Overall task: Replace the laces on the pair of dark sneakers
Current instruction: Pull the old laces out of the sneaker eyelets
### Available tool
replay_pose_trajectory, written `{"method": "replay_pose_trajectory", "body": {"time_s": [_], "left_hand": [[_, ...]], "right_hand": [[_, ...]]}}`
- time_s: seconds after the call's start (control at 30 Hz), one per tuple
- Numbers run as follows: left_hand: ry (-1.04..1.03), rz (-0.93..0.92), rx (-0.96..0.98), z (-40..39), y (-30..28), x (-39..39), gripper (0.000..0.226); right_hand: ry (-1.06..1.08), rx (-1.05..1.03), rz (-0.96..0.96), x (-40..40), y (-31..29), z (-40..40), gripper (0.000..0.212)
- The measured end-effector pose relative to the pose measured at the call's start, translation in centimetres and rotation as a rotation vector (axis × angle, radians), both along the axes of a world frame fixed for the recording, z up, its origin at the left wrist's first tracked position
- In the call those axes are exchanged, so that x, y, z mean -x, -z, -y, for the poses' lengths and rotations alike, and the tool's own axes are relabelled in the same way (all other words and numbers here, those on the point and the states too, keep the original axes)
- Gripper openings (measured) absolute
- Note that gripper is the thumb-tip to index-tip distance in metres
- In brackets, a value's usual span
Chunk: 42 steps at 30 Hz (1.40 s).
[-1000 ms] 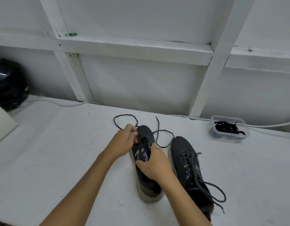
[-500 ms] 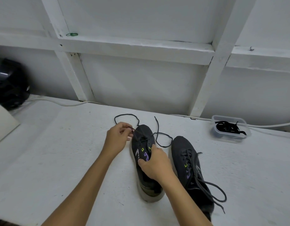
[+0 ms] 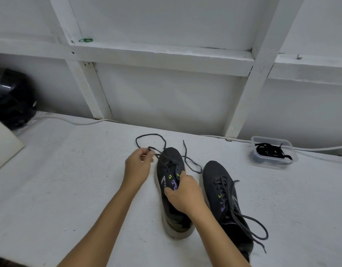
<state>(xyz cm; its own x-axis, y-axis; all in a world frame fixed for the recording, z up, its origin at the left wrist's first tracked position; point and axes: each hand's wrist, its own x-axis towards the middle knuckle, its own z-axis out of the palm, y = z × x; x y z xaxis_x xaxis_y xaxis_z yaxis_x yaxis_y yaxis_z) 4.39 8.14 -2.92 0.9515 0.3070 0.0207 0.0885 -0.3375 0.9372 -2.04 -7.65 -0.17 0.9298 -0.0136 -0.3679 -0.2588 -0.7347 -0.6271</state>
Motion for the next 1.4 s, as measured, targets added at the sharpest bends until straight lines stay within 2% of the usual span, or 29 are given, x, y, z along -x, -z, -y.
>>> {"method": "replay_pose_trajectory", "body": {"time_s": [0.07, 0.1, 0.13, 0.23, 0.33, 0.47, 0.6, 0.67, 0.77, 0.83, 1.0, 1.1, 1.17, 1.23, 1.3, 1.4], "left_hand": [[-0.217, 0.005, 0.137, -0.5, -1.0, -0.5, 0.010], [-0.234, -0.012, 0.145, -0.7, -1.4, -0.6, 0.011], [-0.175, -0.050, 0.115, -0.8, -1.3, -0.5, 0.013], [0.186, -0.235, 0.004, -0.8, -0.4, 0.3, 0.027], [0.367, -0.200, -0.018, -0.3, 1.1, 1.3, 0.017], [0.272, 0.041, -0.108, 0.1, 1.5, 1.6, 0.010], [0.061, 0.085, -0.022, -1.1, -0.9, 0.2, 0.010], [0.123, -0.014, -0.069, -2.4, -2.0, -0.7, 0.010], [0.370, -0.242, -0.178, -2.8, -2.2, -0.1, 0.009], [0.417, -0.273, -0.194, -2.1, -1.2, 0.6, 0.011], [0.272, -0.115, -0.138, -0.2, 0.4, 1.5, 0.010], [0.272, -0.052, -0.143, 0.4, 0.5, 1.5, 0.002], [0.250, -0.013, -0.176, 0.5, 0.4, 1.2, 0.008], [0.151, 0.050, -0.227, 0.1, 0.0, 0.8, 0.009], [-0.037, 0.116, -0.204, -0.7, -0.6, 0.3, 0.008], [-0.232, 0.052, -0.096, -2.2, -0.8, -0.1, 0.011]], "right_hand": [[-0.001, 0.000, -0.002, 0.1, 0.0, 0.0, 0.055], [-0.004, 0.004, -0.003, 0.1, -0.1, 0.0, 0.055], [-0.005, 0.008, -0.006, 0.0, -0.1, 0.0, 0.055], [0.001, 0.010, -0.006, 0.0, 0.0, 0.1, 0.054], [0.007, 0.018, -0.007, 0.0, 0.0, 0.0, 0.056], [0.011, 0.018, -0.004, 0.0, 0.0, 0.0, 0.052], [0.006, 0.012, -0.011, 0.0, -0.1, 0.0, 0.051], [0.002, 0.019, -0.017, 0.0, -0.1, 0.0, 0.052], [0.000, 0.027, -0.016, 0.0, -0.2, -0.1, 0.051], [0.004, 0.029, -0.013, 0.0, -0.2, -0.1, 0.052], [0.006, 0.028, -0.004, 0.1, -0.2, -0.2, 0.054], [0.007, 0.027, -0.005, 0.1, -0.2, -0.1, 0.053], [0.005, 0.020, -0.012, 0.1, -0.2, -0.1, 0.053], [0.002, 0.013, -0.011, 0.0, 0.0, 0.0, 0.052], [0.001, 0.008, -0.007, 0.0, 0.1, 0.0, 0.053], [-0.006, 0.016, -0.010, -0.1, 0.4, 0.0, 0.068]]}}
